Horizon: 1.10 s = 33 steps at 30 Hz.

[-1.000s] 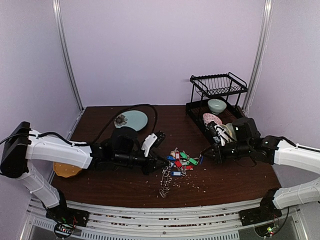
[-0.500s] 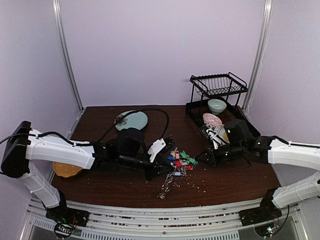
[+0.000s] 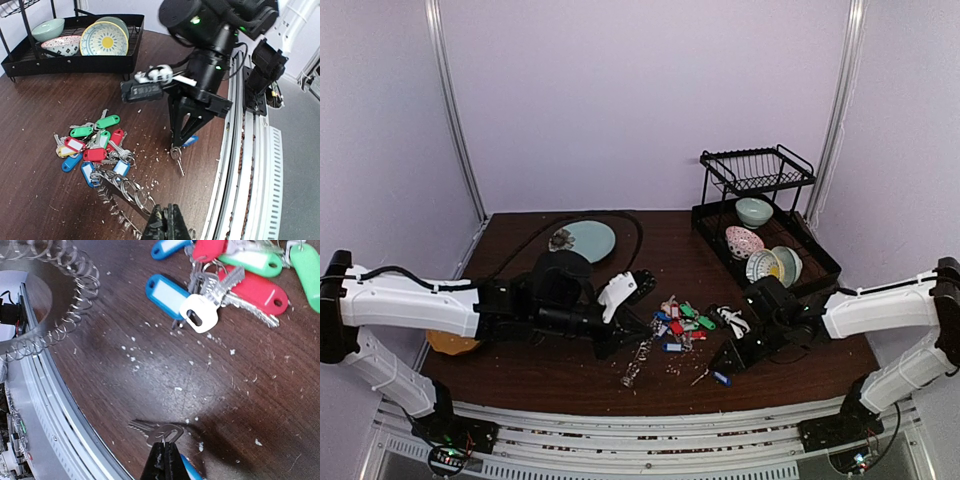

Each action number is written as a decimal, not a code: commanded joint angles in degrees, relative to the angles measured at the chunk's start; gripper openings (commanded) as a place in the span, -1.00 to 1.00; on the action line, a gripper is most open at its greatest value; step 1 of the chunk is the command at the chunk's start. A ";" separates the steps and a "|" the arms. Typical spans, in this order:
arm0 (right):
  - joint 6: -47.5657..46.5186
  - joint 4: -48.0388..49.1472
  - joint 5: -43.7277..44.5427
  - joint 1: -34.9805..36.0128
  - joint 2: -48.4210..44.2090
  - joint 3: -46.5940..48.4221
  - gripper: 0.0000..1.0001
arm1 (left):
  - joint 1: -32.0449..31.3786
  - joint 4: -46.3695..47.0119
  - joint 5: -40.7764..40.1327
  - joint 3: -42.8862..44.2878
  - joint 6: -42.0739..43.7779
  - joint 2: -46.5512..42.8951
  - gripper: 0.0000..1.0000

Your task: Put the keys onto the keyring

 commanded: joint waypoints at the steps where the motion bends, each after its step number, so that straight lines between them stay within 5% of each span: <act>1: 1.55 0.33 2.50 -1.02 2.56 0.36 -1.00 | -2.68 0.16 -1.34 2.21 4.12 -2.10 -1.00; 3: 0.73 -1.61 5.81 -1.39 3.18 1.58 -1.00 | -3.45 -0.01 -0.63 2.63 5.30 -2.77 -1.00; 7: -2.35 -5.46 9.57 -1.33 -0.46 4.33 -0.40 | -4.44 -0.02 0.77 3.06 7.64 -5.15 -1.00; 9: -4.45 -6.80 11.64 -1.17 -5.43 6.35 -0.28 | -4.82 0.34 0.90 3.22 8.91 -6.51 -1.00; 13: -9.65 -1.94 11.86 1.58 -19.70 7.45 -0.29 | -5.19 2.05 1.49 3.41 10.90 -8.52 -1.00; 20: -9.46 37.02 -3.93 9.70 -31.61 -1.60 -0.61 | -5.52 7.10 3.37 4.18 12.27 -10.27 -1.00; 33: -18.97 31.77 -5.83 15.13 -18.43 8.13 -0.69 | -5.65 11.96 5.39 5.26 13.58 -10.31 -1.00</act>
